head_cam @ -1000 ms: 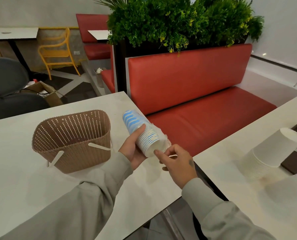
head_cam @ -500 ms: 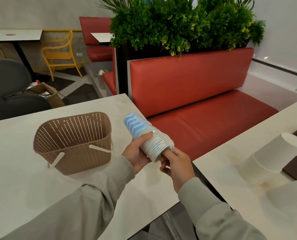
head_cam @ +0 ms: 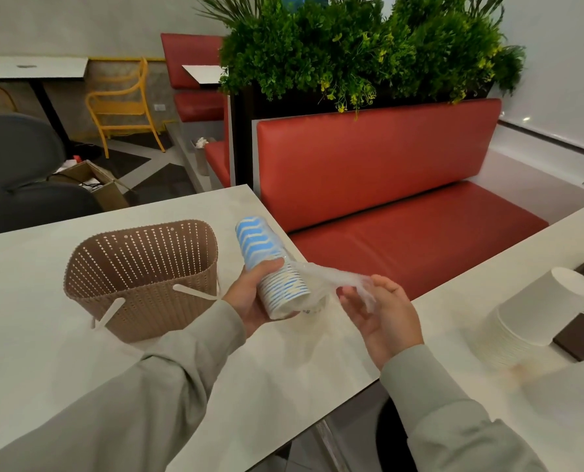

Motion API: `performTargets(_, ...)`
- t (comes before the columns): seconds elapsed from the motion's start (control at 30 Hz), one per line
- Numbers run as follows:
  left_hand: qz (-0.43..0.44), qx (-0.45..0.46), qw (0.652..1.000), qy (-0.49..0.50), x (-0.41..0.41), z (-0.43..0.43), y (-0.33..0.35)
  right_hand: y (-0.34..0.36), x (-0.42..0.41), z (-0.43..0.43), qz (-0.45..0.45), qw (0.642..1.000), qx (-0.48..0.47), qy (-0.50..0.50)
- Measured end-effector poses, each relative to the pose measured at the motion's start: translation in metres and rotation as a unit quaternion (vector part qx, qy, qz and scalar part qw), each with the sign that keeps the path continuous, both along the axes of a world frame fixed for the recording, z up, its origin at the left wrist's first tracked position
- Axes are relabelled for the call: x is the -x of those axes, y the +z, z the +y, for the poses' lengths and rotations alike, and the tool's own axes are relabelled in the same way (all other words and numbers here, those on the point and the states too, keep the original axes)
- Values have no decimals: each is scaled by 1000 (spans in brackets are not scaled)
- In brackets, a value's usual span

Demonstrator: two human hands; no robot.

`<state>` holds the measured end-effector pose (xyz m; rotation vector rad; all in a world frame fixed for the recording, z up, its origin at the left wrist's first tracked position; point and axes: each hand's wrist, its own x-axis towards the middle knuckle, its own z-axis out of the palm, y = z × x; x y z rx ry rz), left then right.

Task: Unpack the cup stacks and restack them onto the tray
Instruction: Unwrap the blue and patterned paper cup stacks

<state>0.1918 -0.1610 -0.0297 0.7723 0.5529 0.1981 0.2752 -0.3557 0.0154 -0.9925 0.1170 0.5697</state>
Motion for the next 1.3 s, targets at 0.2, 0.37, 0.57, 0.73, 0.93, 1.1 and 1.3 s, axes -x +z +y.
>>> performTargets(0.2,-19,33,998,44,-3,1,0,-3,5,-6,-11,996,87,-1)
performTargets(0.37,-19,11,998,60,-11,-8,1,-8,32,7,-118,930,268,223)
performTargets(0.57,-42,26,998,31,-13,-26,9,-5,31,20,-144,941,249,180)
performTargets(0.73,-36,24,999,27,-6,-25,13,-9,25,19,-107,951,246,151)
performTargets(0.93,-34,2,999,12,-7,-29,7,-17,22,30,-59,946,289,133)
performTargets(1.1,-20,0,999,25,-8,-22,6,-14,16,26,-66,947,284,134)
performTargets(1.3,32,32,998,33,-5,-11,3,-7,6,8,-61,971,217,78)
